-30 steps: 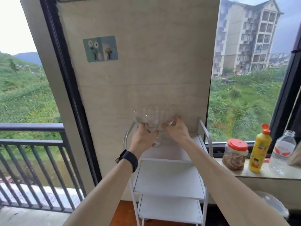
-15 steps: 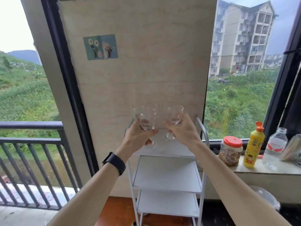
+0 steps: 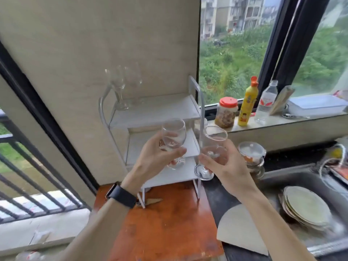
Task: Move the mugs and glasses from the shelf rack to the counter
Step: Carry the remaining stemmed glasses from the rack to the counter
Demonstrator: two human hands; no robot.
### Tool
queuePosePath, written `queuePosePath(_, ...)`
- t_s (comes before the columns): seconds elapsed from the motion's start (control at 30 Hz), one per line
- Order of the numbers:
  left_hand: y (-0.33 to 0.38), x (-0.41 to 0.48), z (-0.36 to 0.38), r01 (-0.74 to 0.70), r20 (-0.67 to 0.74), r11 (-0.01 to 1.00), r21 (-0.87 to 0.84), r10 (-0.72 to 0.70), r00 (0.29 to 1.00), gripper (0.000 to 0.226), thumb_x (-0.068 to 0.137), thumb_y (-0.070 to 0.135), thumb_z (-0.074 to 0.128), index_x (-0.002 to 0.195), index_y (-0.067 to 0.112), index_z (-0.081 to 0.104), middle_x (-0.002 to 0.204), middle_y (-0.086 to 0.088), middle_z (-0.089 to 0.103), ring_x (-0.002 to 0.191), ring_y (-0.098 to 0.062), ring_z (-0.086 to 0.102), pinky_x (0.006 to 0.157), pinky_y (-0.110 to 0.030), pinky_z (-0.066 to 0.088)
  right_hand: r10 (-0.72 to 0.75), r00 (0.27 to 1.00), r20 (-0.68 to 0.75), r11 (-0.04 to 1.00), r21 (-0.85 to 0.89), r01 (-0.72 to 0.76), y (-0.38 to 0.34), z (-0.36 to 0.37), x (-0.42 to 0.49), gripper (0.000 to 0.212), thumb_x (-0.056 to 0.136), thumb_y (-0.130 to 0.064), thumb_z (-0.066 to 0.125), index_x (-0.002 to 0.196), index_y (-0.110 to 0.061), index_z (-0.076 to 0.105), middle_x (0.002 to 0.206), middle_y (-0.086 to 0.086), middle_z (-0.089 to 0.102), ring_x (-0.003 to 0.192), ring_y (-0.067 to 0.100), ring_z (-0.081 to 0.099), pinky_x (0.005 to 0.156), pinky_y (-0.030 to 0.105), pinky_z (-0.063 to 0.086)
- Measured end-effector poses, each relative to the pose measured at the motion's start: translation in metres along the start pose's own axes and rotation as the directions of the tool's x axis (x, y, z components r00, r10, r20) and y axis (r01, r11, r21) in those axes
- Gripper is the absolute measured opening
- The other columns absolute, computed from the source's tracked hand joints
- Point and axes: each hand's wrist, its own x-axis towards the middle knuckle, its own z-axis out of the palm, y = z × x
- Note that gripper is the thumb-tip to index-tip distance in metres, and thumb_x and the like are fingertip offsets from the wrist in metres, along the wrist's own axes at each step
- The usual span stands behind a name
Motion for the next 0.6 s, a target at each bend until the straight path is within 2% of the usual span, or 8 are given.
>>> queuePosePath(0.07,-0.011,-0.007,0.035,0.005,0.082,1.000,-0.017,-0.003,0.997,0.042,0.078,0.026,0.086,0.114,0.024,0.064,0.100,-0.004,0.073,0.070,-0.029,0.074,0.064,-0.034,0.061,0.057,0.996,-0.066,0.998,-0.005,-0.058,0.023,-0.024,-0.024,0.048,0.081,-0.022,0.083,0.122,-0.027,0.058,0.107,-0.005,0.074,0.098,0.001,0.070,0.079,0.014,0.052)
queuePosePath(0.1,-0.015,-0.010,0.054,0.003,0.126,1.000,-0.017,-0.001,0.992,0.040,0.079,0.025,0.086,0.113,0.025,0.064,0.100,-0.001,0.073,0.074,-0.025,0.074,0.063,-0.031,0.059,0.087,0.990,-0.110,0.996,-0.009,-0.089,0.032,-0.037,-0.036,0.049,0.081,-0.022,0.083,0.122,-0.028,0.058,0.108,-0.006,0.074,0.097,0.000,0.069,0.079,0.014,0.052)
queuePosePath(0.17,-0.018,-0.015,0.094,-0.015,0.203,1.000,0.016,0.011,0.979,0.037,0.079,0.026,0.086,0.110,0.027,0.066,0.101,0.005,0.073,0.086,-0.013,0.072,0.073,-0.029,0.059,0.145,0.967,-0.208,0.989,-0.002,-0.149,0.046,-0.069,-0.063,0.049,0.081,-0.023,0.083,0.122,-0.029,0.058,0.109,-0.007,0.073,0.094,0.000,0.070,0.079,0.018,0.055)
queuePosePath(0.23,-0.017,-0.017,0.138,-0.039,0.274,0.998,0.049,0.024,0.961,0.037,0.075,0.031,0.086,0.107,0.027,0.068,0.102,0.006,0.073,0.096,-0.010,0.069,0.086,-0.033,0.057,0.188,0.933,-0.306,0.981,0.018,-0.192,0.055,-0.107,-0.093,0.050,0.079,-0.025,0.083,0.122,-0.029,0.057,0.111,-0.005,0.073,0.091,0.003,0.071,0.078,0.024,0.057)
queuePosePath(0.33,0.003,-0.027,0.215,-0.067,0.414,0.997,0.049,0.040,0.910,0.041,0.069,0.037,0.086,0.104,0.028,0.067,0.099,0.005,0.074,0.096,-0.016,0.070,0.088,-0.041,0.057,0.209,0.866,-0.454,0.971,-0.007,-0.238,0.057,-0.171,-0.147,0.048,0.083,-0.025,0.081,0.123,-0.030,0.055,0.111,-0.009,0.072,0.091,-0.006,0.068,0.072,0.013,0.053)
queuePosePath(0.4,0.029,-0.042,0.273,-0.088,0.508,0.996,0.016,0.067,0.859,0.044,0.067,0.039,0.085,0.104,0.026,0.066,0.098,0.001,0.075,0.089,-0.019,0.072,0.079,-0.039,0.060,0.202,0.808,-0.554,0.968,-0.011,-0.250,0.054,-0.216,-0.190,0.049,0.082,-0.027,0.081,0.123,-0.033,0.055,0.111,-0.012,0.071,0.094,-0.005,0.069,0.072,0.013,0.052)
queuePosePath(0.5,0.074,-0.081,0.365,-0.115,0.642,0.992,-0.060,0.127,0.756,0.039,0.077,0.022,0.085,0.109,0.019,0.064,0.098,-0.004,0.073,0.068,-0.013,0.068,0.059,-0.028,0.057,0.185,0.701,-0.689,0.961,-0.023,-0.276,0.046,-0.283,-0.270,0.047,0.083,-0.030,0.080,0.123,-0.036,0.054,0.111,-0.015,0.071,0.092,-0.008,0.068,0.073,0.015,0.052)
queuePosePath(0.6,0.119,-0.137,0.460,-0.166,0.735,0.978,-0.128,0.205,0.646,0.035,0.077,0.020,0.085,0.105,0.025,0.065,0.092,0.007,0.074,0.069,-0.009,0.068,0.070,-0.034,0.057,0.164,0.546,-0.821,0.945,-0.028,-0.327,0.041,-0.350,-0.362,0.046,0.083,-0.031,0.080,0.119,-0.041,0.054,0.112,-0.011,0.072,0.088,0.001,0.070,0.083,0.033,0.057)
